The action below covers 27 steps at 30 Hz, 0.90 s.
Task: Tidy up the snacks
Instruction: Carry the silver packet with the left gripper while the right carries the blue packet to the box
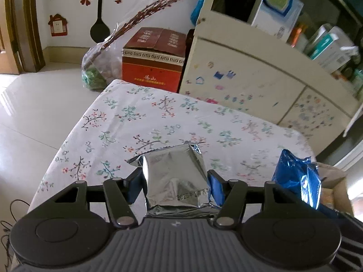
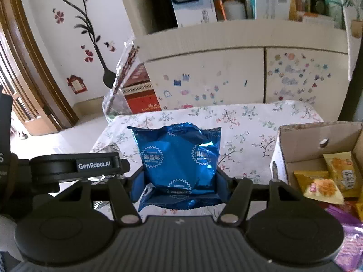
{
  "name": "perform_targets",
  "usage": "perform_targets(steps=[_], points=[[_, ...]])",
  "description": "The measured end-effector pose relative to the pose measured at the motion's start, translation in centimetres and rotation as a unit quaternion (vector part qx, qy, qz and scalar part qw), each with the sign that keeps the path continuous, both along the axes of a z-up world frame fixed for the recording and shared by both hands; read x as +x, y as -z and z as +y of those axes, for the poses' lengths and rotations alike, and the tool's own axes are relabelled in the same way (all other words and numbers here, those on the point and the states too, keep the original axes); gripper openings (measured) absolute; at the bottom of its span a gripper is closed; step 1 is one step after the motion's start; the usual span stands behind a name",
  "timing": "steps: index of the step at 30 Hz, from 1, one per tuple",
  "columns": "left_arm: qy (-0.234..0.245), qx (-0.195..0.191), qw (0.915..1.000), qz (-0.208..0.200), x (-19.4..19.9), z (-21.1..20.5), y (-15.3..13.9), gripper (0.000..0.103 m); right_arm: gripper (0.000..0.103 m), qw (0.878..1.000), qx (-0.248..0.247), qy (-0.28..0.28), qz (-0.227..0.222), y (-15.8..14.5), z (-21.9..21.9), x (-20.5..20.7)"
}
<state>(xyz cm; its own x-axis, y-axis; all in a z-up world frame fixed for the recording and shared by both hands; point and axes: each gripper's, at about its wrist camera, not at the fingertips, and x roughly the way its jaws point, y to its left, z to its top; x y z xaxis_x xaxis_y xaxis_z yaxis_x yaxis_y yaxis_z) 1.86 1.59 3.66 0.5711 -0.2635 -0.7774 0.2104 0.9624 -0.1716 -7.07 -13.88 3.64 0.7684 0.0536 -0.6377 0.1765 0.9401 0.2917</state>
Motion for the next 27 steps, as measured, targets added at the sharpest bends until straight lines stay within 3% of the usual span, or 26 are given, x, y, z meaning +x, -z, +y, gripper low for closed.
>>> perform_targets(steps=[13, 27], points=[[0.002, -0.002, 1.0, 0.001, -2.6, 0.3, -0.8, 0.065, 0.063, 1.0, 0.016, 0.007, -0.006, -1.3, -0.8, -3.6], [0.042, -0.013, 0.9984, -0.035, -4.7, -3.0, -3.6, 0.065, 0.063, 0.998, 0.027, 0.033, -0.038, -3.6, -3.4, -5.6]])
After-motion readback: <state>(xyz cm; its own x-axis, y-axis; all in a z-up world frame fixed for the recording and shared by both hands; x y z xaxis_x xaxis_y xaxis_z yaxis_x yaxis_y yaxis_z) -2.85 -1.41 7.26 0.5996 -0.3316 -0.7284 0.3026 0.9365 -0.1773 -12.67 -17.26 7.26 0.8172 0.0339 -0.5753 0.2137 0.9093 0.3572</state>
